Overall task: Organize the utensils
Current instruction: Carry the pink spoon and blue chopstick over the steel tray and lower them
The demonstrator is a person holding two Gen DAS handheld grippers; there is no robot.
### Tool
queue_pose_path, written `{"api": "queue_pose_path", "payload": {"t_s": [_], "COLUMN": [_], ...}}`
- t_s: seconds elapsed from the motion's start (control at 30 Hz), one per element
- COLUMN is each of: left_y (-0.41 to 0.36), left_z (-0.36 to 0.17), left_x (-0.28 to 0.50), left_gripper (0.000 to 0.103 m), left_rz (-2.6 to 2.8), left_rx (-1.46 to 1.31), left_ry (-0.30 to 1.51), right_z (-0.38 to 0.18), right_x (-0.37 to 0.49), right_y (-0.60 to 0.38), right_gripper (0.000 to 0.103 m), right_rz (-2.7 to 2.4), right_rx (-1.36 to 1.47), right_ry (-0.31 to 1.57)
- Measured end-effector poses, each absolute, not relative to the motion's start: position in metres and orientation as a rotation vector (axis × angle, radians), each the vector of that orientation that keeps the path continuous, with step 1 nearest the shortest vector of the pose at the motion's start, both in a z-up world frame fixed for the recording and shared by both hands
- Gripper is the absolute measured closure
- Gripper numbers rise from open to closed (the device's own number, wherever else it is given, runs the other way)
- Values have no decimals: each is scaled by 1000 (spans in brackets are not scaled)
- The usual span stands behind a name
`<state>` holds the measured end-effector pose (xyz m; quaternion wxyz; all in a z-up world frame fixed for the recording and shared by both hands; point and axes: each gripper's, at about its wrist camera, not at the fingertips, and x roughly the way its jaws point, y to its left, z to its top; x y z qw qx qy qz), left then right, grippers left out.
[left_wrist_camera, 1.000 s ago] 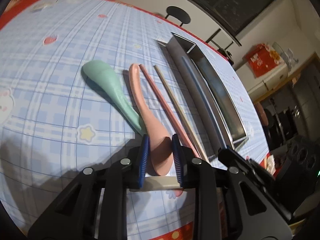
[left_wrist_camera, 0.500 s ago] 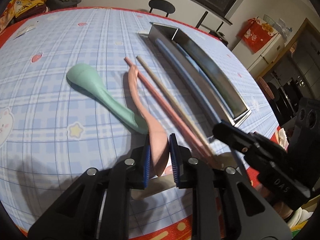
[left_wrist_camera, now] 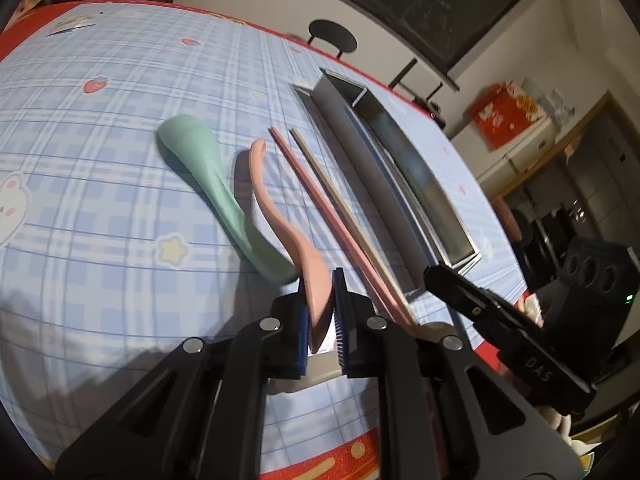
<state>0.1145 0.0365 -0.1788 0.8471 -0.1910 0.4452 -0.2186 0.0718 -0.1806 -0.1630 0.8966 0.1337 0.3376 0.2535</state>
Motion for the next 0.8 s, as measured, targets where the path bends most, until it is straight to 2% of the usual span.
{"api": "queue_pose_path", "payload": {"t_s": [0.8], "left_y": [52], "left_z": [-121], "left_x": [127], "left_gripper": [91], "left_rz": [-485], "left_rx": [-539], "left_ry": [788], "right_z": [-149], "right_x": [73], "right_y": [-210], "right_gripper": [97], "right_rz": [480], "right_rx": [332], "right_ry": [660]}}
